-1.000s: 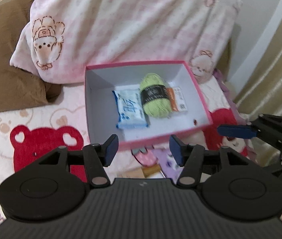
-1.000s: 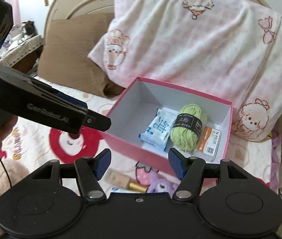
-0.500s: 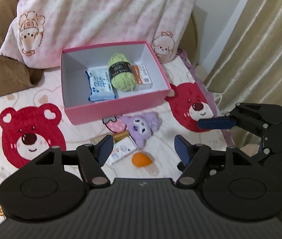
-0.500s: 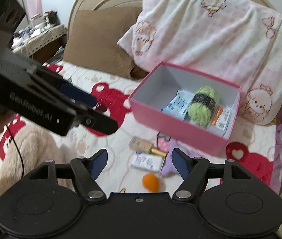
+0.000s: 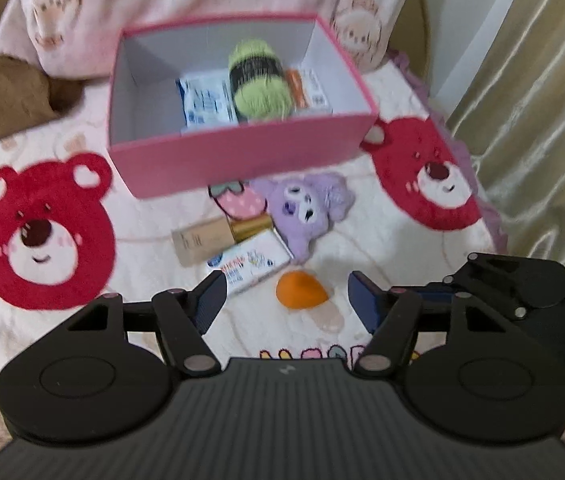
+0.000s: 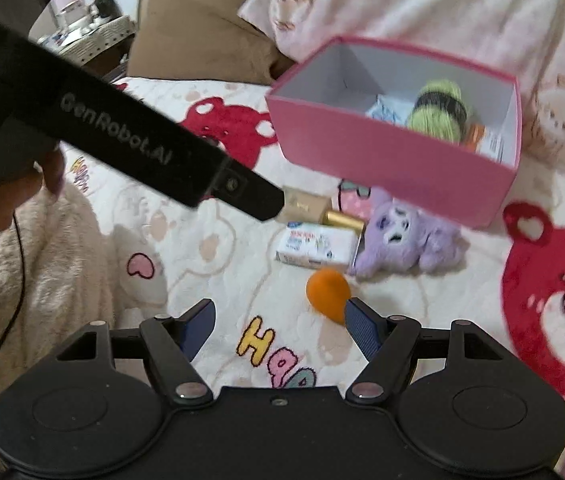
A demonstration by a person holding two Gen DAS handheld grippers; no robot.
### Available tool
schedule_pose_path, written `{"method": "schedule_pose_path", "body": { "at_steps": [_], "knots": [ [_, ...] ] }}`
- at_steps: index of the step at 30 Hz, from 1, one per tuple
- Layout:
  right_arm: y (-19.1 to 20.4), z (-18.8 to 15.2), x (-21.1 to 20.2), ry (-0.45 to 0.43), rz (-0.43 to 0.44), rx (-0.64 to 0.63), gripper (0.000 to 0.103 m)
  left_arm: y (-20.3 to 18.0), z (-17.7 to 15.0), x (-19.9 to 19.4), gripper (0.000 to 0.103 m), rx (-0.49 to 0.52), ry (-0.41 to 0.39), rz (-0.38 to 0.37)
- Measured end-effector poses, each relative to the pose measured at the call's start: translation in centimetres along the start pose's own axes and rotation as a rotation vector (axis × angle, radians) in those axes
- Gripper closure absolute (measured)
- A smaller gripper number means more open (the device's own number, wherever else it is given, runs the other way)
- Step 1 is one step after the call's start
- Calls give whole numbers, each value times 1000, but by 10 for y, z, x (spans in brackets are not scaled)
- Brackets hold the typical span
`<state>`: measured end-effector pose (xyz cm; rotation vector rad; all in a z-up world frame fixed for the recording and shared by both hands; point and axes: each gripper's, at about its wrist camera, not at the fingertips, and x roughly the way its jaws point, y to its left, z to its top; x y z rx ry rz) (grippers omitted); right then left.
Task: Organize objects
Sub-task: 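Move the left tool to the orange makeup sponge and close on it, then lift the orange sponge with the left tool into the pink box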
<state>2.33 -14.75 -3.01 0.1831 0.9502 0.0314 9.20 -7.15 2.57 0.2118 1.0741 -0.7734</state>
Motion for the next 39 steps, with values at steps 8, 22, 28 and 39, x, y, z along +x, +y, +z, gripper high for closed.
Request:
{"method": "schedule_pose_path", "body": {
  "at_steps": [8, 22, 28, 39],
  "knots": [
    [-19, -4, 55, 65, -17, 93, 27, 13, -4, 60, 38, -62, 47, -23],
    [-26, -21, 104, 36, -167, 66, 46, 26, -25, 128, 52, -180, 118, -107],
    [-20, -25, 103, 23, -158, 41, 64, 24, -25, 130, 68, -178, 94, -155],
    [-10, -30, 74, -23, -155, 49, 64, 12, -32, 98, 70, -103, 25, -165]
  ]
}}
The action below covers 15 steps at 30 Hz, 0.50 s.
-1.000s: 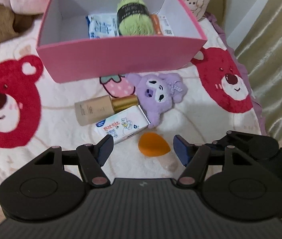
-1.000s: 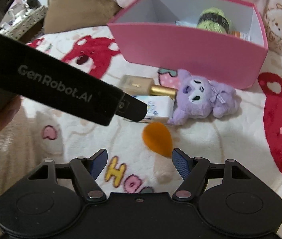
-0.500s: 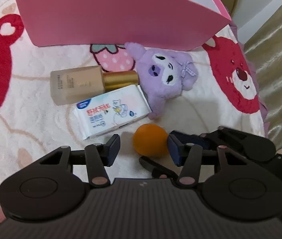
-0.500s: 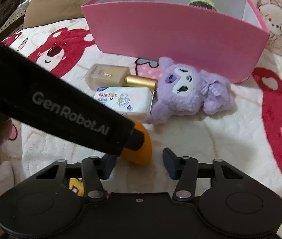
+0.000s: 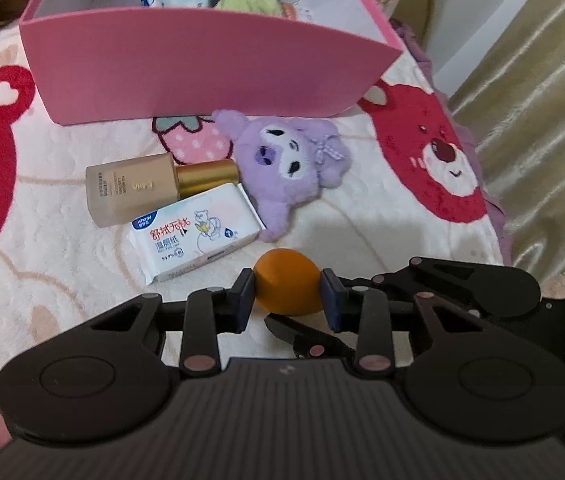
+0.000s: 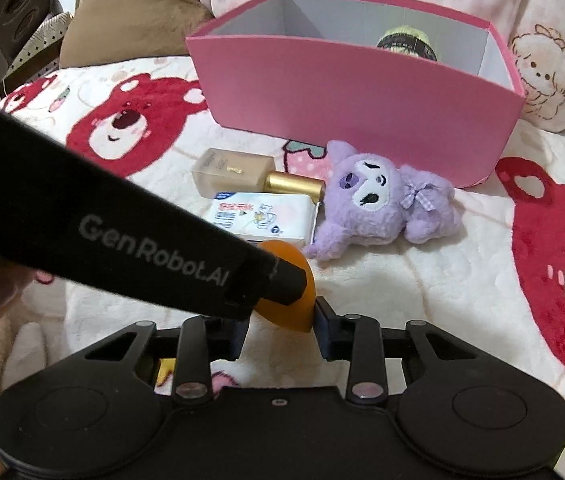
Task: Organize objects
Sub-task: 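Lift the orange sponge with the left tool into the pink box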
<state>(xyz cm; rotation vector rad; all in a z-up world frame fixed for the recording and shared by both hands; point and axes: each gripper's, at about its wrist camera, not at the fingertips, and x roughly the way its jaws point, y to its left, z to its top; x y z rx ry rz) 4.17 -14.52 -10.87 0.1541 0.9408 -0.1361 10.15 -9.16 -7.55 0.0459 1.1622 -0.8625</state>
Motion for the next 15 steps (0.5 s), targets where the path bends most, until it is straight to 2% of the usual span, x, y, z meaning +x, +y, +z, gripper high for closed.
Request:
{"method": "schedule_pose_path", "body": {
  "at_steps": [7, 15],
  "knots": [
    [5, -5, -37, -62, 13, -3, 62, -21, -10, -37, 70, 49, -63, -9],
    [6, 9, -78, -148, 17, -25, 62, -45, -6, -81, 69, 96, -116, -4]
  ]
}}
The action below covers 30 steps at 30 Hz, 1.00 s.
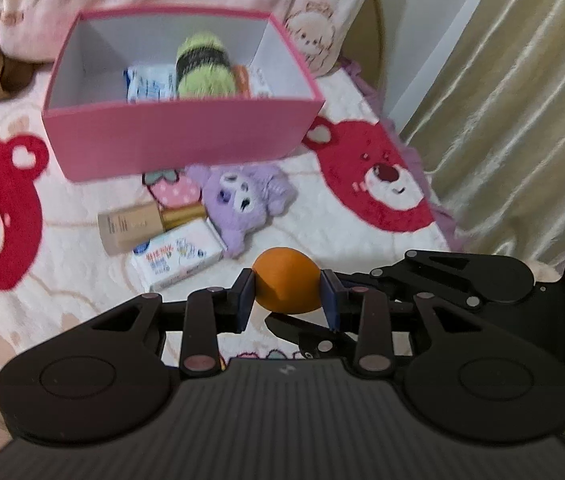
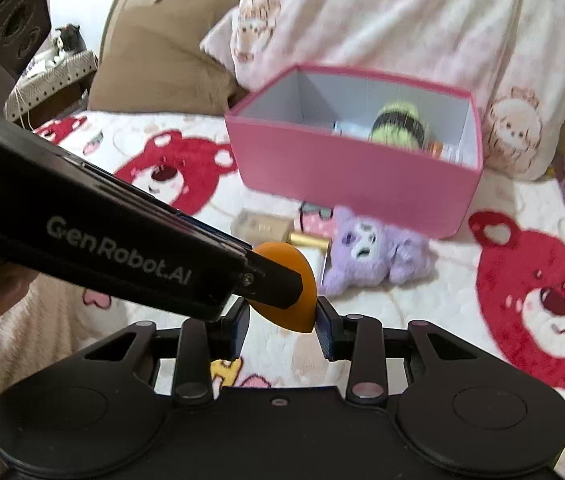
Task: Organize objects
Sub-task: 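Lift the orange sponge with the left tool into the pink box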
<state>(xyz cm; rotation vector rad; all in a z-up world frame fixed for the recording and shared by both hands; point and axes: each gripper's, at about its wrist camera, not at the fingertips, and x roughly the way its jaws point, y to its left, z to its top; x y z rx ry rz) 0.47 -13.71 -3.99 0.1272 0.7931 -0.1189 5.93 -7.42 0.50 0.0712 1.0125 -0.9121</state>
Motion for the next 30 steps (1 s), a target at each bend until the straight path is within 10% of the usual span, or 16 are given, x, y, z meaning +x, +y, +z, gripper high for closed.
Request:
{"method": "schedule_pose_path", "body": {
  "at_steps": [18, 30],
  "knots": [
    [-22, 95, -36, -115, 66, 37, 62, -22, 86, -67, 69, 42, -127, 65],
    [-60, 169, 53, -63, 113, 159, 62, 38, 163, -12, 69, -56, -147, 159]
  ]
}}
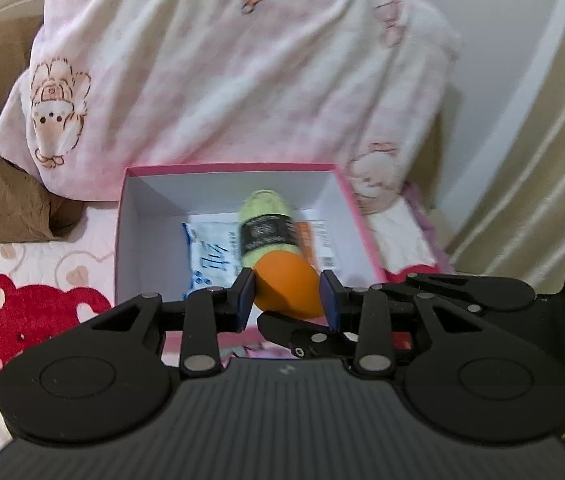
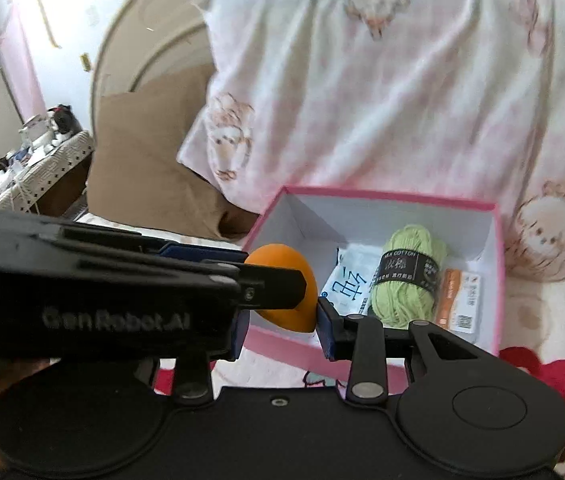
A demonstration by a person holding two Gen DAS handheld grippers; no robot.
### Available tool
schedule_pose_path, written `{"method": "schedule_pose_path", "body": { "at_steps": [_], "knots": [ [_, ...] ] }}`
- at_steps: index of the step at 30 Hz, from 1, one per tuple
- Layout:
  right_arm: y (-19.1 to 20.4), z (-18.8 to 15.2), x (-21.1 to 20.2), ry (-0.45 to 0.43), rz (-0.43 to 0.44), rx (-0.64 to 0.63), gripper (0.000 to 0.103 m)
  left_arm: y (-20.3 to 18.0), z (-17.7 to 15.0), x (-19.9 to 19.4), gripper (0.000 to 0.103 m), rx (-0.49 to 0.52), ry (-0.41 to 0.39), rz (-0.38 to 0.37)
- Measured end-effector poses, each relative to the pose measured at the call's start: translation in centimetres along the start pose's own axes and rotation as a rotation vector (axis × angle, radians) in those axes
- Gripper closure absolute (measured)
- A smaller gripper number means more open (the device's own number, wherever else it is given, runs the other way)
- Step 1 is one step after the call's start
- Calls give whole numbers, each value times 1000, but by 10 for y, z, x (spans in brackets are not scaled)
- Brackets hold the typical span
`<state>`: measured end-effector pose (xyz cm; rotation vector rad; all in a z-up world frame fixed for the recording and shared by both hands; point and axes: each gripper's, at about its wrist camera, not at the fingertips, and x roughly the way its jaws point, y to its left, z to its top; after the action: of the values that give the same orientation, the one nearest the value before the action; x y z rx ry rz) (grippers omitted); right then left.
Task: Organize objects
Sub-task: 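Lift the orange sponge with the left tool into the pink box, then open the left tool to drop the sponge and withdraw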
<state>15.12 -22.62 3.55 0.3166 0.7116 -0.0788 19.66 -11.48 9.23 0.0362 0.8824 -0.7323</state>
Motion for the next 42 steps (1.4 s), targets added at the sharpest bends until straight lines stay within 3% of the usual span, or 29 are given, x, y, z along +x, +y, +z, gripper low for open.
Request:
{"method": "schedule_pose_path", "body": {
  "at_steps": [5, 11, 17, 26, 31, 36, 42],
  "knots": [
    [-28, 10, 44, 84, 13, 40, 62, 30, 11, 52, 69, -77, 66, -26],
    [-61, -4, 77, 163, 38, 107, 62, 47, -2, 102, 69, -121, 136, -86],
    [-84, -12, 105, 229, 45, 141, 62, 55, -15, 139, 69, -158, 157, -99],
    [-102, -20, 132, 299, 46, 174, 61, 67, -24, 170, 70, -234, 190, -132],
    [-109, -23, 139, 319, -32, 158, 61, 71, -28, 182, 70, -278, 201, -149],
    [-109, -23, 140, 314, -50, 134, 61, 74, -33, 187, 70, -285, 186, -154],
    [-104, -20, 133, 299, -109, 80, 49, 65, -32, 180, 70, -221, 150, -103]
  ]
}}
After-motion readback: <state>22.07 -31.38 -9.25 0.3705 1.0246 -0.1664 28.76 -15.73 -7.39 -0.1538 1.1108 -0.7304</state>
